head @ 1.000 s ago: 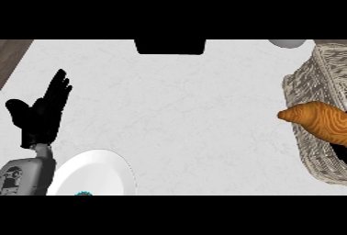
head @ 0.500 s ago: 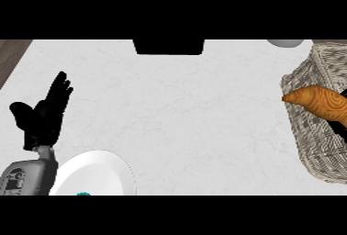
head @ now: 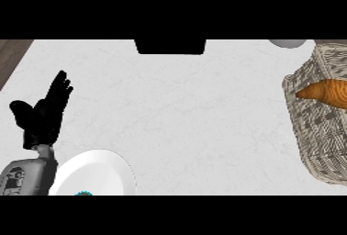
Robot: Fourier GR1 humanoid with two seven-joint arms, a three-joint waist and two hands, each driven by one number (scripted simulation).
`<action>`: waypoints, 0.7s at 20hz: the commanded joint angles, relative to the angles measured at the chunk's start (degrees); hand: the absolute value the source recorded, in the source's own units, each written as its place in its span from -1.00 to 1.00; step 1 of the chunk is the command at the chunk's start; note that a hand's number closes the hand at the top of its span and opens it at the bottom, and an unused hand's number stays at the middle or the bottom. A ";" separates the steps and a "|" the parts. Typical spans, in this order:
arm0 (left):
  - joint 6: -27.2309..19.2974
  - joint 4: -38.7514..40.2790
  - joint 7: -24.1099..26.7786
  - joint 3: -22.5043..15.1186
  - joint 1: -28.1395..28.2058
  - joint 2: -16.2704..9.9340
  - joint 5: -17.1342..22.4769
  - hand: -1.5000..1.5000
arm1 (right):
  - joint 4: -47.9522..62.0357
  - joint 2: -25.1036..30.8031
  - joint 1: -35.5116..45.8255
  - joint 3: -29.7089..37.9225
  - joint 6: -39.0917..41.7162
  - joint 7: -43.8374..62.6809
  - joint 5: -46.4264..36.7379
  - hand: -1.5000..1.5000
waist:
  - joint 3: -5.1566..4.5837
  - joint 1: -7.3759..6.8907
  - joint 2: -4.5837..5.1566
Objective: Pick the croissant from the placemat and place it in the basket
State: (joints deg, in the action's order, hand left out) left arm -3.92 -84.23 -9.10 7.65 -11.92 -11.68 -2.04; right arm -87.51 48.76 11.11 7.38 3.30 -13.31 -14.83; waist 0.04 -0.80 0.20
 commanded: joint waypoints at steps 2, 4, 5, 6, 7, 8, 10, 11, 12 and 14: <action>-1.10 1.39 -0.25 -0.84 -2.35 0.94 -1.10 0.00 | 4.90 -0.13 0.39 -2.17 -11.39 -11.36 -13.81 1.00 | 0.06 0.12 0.28; -0.37 0.56 1.26 -0.65 0.37 0.76 -0.88 0.00 | 8.98 -0.95 7.12 -3.79 -11.44 -9.22 -16.13 1.00 | -0.02 -0.58 0.16; 1.71 -1.70 -0.15 1.34 1.13 -0.87 1.90 0.00 | 11.22 -3.14 7.89 -5.49 -12.63 -9.75 -18.12 1.00 | -0.02 -0.58 0.04; 1.25 0.35 0.88 1.63 -0.40 -1.22 0.93 0.00 | 8.72 -2.72 7.18 -3.78 -11.54 -9.54 -17.65 1.00 | -0.04 0.33 -0.10; -0.06 -3.45 -2.37 0.19 0.40 0.11 0.13 0.00 | 9.33 -4.78 8.24 -3.84 -10.69 -9.28 -18.15 1.00 | -0.04 0.38 -0.17; 0.55 -1.90 -1.63 1.28 0.34 -0.36 0.80 0.00 | 13.02 -4.63 10.05 -2.38 -9.35 -11.31 -17.95 1.00 | -0.04 0.40 -0.15; 1.11 -2.73 -0.72 0.63 1.81 -0.50 -0.04 0.00 | 10.34 -5.30 4.92 -0.66 -11.37 -12.87 -18.85 1.00 | -0.04 0.72 -0.23; -0.28 -0.57 -0.28 -0.60 -0.60 1.17 -1.05 0.00 | 12.07 -5.24 8.82 -0.97 -8.45 -9.76 -19.32 1.00 | -0.05 0.67 -0.18; 0.92 -1.75 -0.38 1.20 1.74 -0.14 0.55 0.00 | 14.63 -5.14 8.86 -2.88 -9.41 -9.65 -22.04 1.00 | -0.05 0.40 -0.15; 3.69 0.38 0.94 3.62 0.43 -2.58 2.89 0.00 | 17.13 -3.68 9.04 -2.95 -7.95 -10.16 -23.08 1.00 | -0.05 0.45 -0.10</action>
State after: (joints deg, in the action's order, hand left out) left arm -2.61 -85.43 -9.76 8.77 -11.41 -12.21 -1.29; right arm -74.32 44.73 19.70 4.87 -5.39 -23.02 -34.74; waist -0.05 -0.43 0.05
